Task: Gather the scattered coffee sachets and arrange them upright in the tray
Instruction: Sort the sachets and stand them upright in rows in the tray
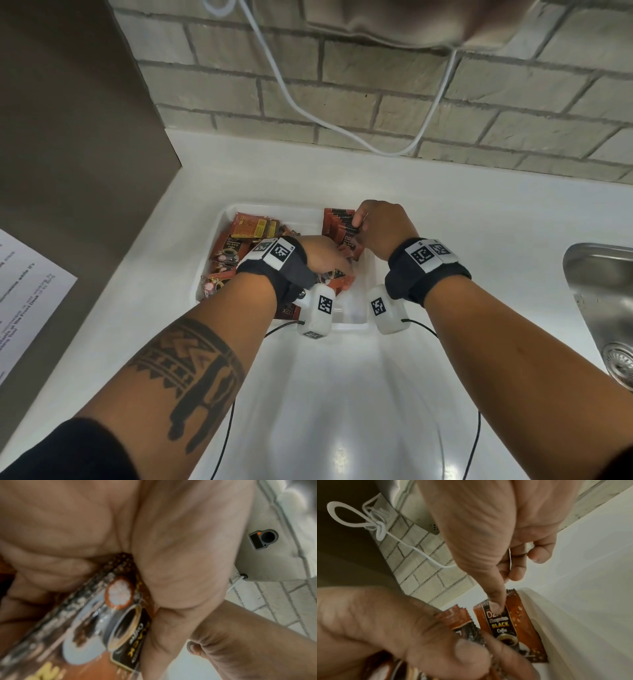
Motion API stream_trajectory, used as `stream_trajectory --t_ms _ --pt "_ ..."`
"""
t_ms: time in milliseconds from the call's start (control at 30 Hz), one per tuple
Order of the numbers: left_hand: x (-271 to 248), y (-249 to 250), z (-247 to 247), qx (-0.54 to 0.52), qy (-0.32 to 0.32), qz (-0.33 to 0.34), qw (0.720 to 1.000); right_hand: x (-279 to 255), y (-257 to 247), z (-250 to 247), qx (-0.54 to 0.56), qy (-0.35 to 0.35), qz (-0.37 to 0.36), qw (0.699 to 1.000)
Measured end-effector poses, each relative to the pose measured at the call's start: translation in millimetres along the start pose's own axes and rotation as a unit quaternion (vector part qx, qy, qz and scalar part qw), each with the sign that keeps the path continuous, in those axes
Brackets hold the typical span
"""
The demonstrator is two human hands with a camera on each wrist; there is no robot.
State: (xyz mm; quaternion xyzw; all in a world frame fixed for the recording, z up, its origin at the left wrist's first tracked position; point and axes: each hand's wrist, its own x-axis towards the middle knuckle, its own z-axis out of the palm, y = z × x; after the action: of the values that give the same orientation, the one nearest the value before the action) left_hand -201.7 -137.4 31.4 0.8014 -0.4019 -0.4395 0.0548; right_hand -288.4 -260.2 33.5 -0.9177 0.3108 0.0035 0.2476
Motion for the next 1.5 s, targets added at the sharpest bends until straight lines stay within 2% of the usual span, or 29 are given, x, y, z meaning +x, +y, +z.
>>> stream_trajectory --t_ms 167,267,367,433,500,567,667,800,967,1067,1167,1233,1300,1433,1500 --pt "1 -23 0 -0.152 0.042 -0.015 0.987 -5 5 -6 0.007 0.014 0.0 1.0" --pt "-5 -28 -1 -0.221 0.035 -0.008 0.975 -11 5 -8 0.012 0.027 0.009 1.0" --pt "-13 -37 -6 -0.36 -0.002 0.007 0.933 -24 0 -12 0.06 0.045 -0.009 0.997" --pt "-20 -43 -10 -0.415 -0.022 0.048 0.908 -34 -8 -15 0.114 0.01 -0.029 0.993" --pt "-25 -45 -11 -0.44 -0.02 0.099 0.892 -39 -15 -17 0.16 -0.042 -0.024 0.986" --pt "-28 -43 -10 -0.457 -0.002 0.135 0.879 -38 -18 -18 0.192 -0.061 -0.016 0.979" --pt "-29 -39 -7 -0.461 0.04 0.158 0.872 -35 -18 -19 0.22 -0.044 -0.017 0.974" --pt "-31 -39 -5 -0.477 0.049 0.177 0.859 -33 -16 -23 0.272 0.012 -0.021 0.962" --pt "-31 -36 -2 -0.464 0.094 0.191 0.86 -32 -18 -23 0.317 0.055 -0.058 0.945" --pt "-28 -38 1 -0.433 0.128 0.209 0.868 -35 -18 -25 0.333 0.048 -0.064 0.939" --pt "-28 -40 5 -0.431 0.151 0.213 0.864 -35 -14 -28 0.321 0.042 -0.053 0.945" --pt "-30 -39 6 -0.383 0.172 0.209 0.883 -35 -13 -31 0.289 0.058 -0.052 0.954" --pt "-31 -40 2 -0.309 0.171 0.185 0.917 -35 -11 -32 0.243 0.085 -0.051 0.965" --pt "-33 -48 -10 -0.23 0.072 0.035 0.97 -39 -8 -30 0.119 0.068 -0.028 0.99" --pt "-29 -49 -12 -0.136 0.062 -0.014 0.989 -40 -5 -24 0.069 0.045 -0.014 0.997"
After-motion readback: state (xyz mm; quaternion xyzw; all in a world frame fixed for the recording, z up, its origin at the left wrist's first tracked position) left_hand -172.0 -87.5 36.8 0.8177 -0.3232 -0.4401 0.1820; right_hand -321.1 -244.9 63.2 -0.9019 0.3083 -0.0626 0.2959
